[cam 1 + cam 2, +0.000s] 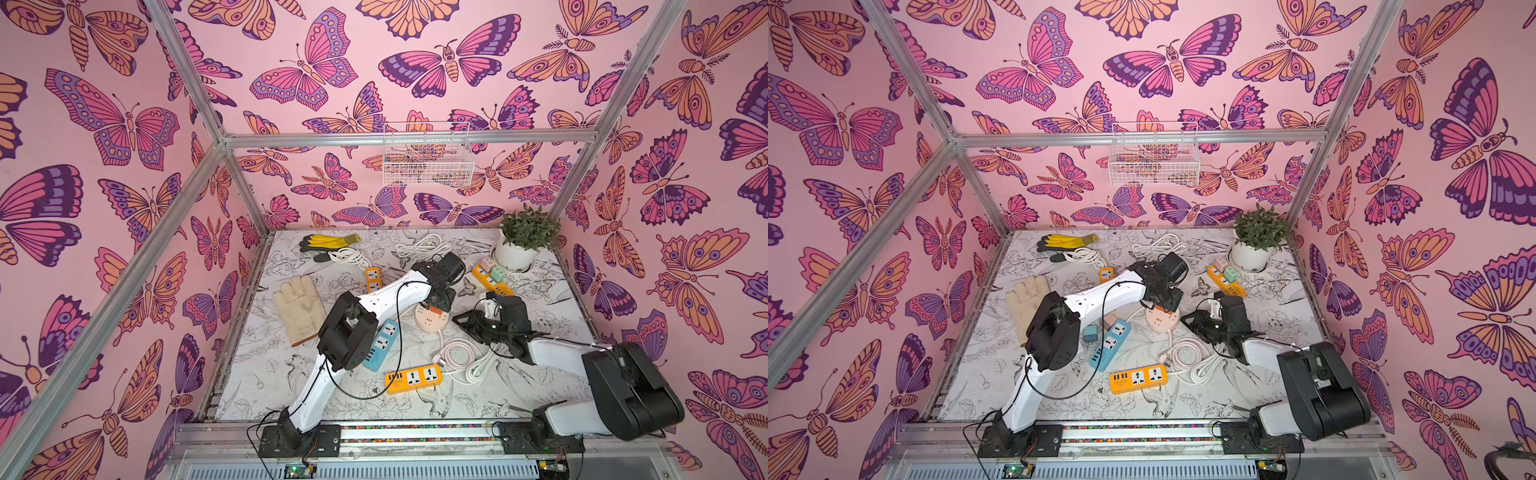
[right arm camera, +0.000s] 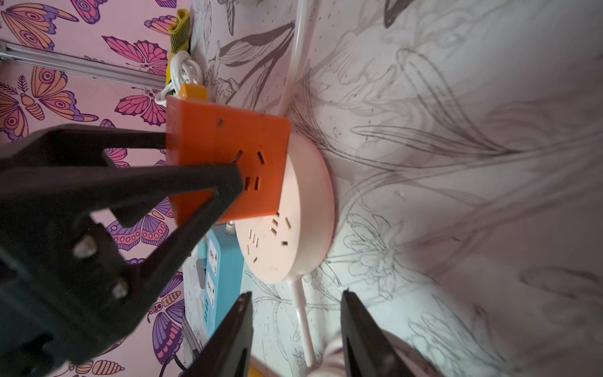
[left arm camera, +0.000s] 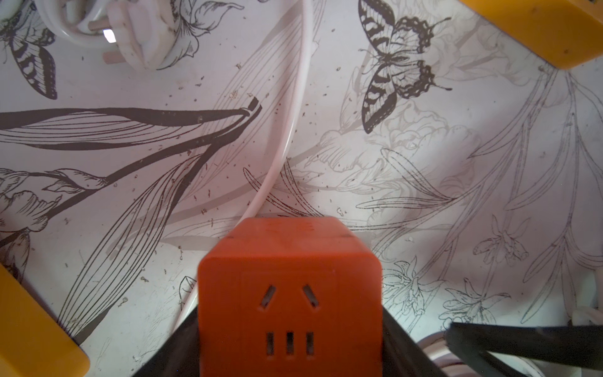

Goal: Pull the plug off the socket
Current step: Remove the plug from the socket.

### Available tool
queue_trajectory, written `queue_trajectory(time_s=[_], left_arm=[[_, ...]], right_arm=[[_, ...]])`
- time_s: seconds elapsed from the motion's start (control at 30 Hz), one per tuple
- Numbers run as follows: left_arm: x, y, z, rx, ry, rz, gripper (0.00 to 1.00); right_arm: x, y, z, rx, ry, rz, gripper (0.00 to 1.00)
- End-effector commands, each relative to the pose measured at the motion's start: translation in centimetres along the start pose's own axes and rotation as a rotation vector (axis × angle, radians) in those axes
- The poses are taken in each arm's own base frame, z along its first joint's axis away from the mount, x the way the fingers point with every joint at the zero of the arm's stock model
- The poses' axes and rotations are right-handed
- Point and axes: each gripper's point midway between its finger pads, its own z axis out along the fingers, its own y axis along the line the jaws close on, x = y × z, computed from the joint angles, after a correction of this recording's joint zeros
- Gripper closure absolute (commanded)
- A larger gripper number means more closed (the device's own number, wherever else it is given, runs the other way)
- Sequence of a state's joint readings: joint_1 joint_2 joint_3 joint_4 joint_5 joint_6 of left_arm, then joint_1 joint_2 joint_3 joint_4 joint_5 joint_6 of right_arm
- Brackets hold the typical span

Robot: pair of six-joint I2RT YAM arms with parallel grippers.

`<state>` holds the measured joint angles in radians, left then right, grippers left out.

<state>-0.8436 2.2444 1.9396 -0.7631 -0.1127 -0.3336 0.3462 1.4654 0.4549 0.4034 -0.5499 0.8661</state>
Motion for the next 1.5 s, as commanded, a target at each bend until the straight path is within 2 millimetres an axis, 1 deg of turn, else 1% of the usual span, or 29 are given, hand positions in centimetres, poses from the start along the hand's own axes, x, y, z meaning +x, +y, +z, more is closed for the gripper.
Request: queue_trajectory(time_s=[0.0,0.07,0.1,0.13,0.27,0.37,0.5,0.53,0.63,0.7,0.8,0.93,1.03,1.1,1.23,1.3,1.37,1.47], left_arm=[[0.3,0.5,-0.4,-0.011,0.014,-0.027,0.55],[0.4,0.6,-0.5,-0.011,0.016,-0.041,0.55],[0.4,0.6,-0.5,-0.008,0.018,-0.045,0.55],[0.4,0.5,-0.5,-0.001,0.019,-0.049,0.55],[0.4,0.3,-0.5,0.034,0.029,-0.065,0.57],[0.5,0.0,-0.6,0.059,0.038,-0.068,0.58],[0.6,-0.2,-0.9,0.091,0.046,-0.07,0.59],[0.6,-0.3,-1.0,0.098,0.046,-0.074,0.59],[0.5,-0.4,-1.4,0.117,0.033,-0.082,0.6],[0.2,-0.5,-1.7,0.116,-0.008,-0.054,0.61],[0.4,-0.4,-1.5,0.052,-0.093,0.028,0.62],[0.8,0.0,-0.7,0.008,-0.195,0.068,0.62],[1.2,-0.2,-0.3,0.006,-0.216,0.101,0.63],[1.4,-0.2,0.1,0.009,-0.198,0.078,0.63],[2.7,-0.3,0.5,0.112,-0.025,-0.047,0.63],[3.0,-0.9,0.2,0.216,0.04,-0.106,0.65],[3.1,-0.8,-0.1,0.286,0.078,-0.19,0.65],[2.9,0.0,-0.5,0.331,0.095,-0.258,0.67]], right_arm=[[-0.7,0.7,1.1,-0.012,0.017,0.011,0.52],[-0.6,0.2,1.7,0.013,0.037,0.026,0.53],[-0.2,-0.7,2.3,0.038,0.062,0.041,0.54],[0.0,-1.0,2.8,0.05,0.081,0.048,0.55],[0.9,-1.4,4.1,0.066,0.119,0.053,0.58],[1.1,-1.8,4.5,0.087,0.125,0.061,0.6],[1.3,-3.3,4.5,0.162,0.131,0.08,0.63],[1.5,-3.8,4.5,0.188,0.135,0.088,0.67],[1.9,-5.0,4.4,0.241,0.142,0.107,0.68],[2.2,-5.6,4.3,0.264,0.149,0.117,0.68],[2.4,-5.9,4.4,0.273,0.156,0.124,0.68],[2.5,-6.2,4.4,0.285,0.161,0.125,0.68],[2.6,-6.2,4.5,0.291,0.171,0.121,0.68],[2.7,-6.3,4.5,0.293,0.176,0.121,0.68],[2.8,-6.5,4.5,0.302,0.181,0.119,0.68],[3.0,-6.6,4.5,0.309,0.188,0.119,0.68],[3.0,-6.7,4.5,0.313,0.187,0.118,0.68],[3.1,-6.8,4.6,0.319,0.191,0.119,0.68]])
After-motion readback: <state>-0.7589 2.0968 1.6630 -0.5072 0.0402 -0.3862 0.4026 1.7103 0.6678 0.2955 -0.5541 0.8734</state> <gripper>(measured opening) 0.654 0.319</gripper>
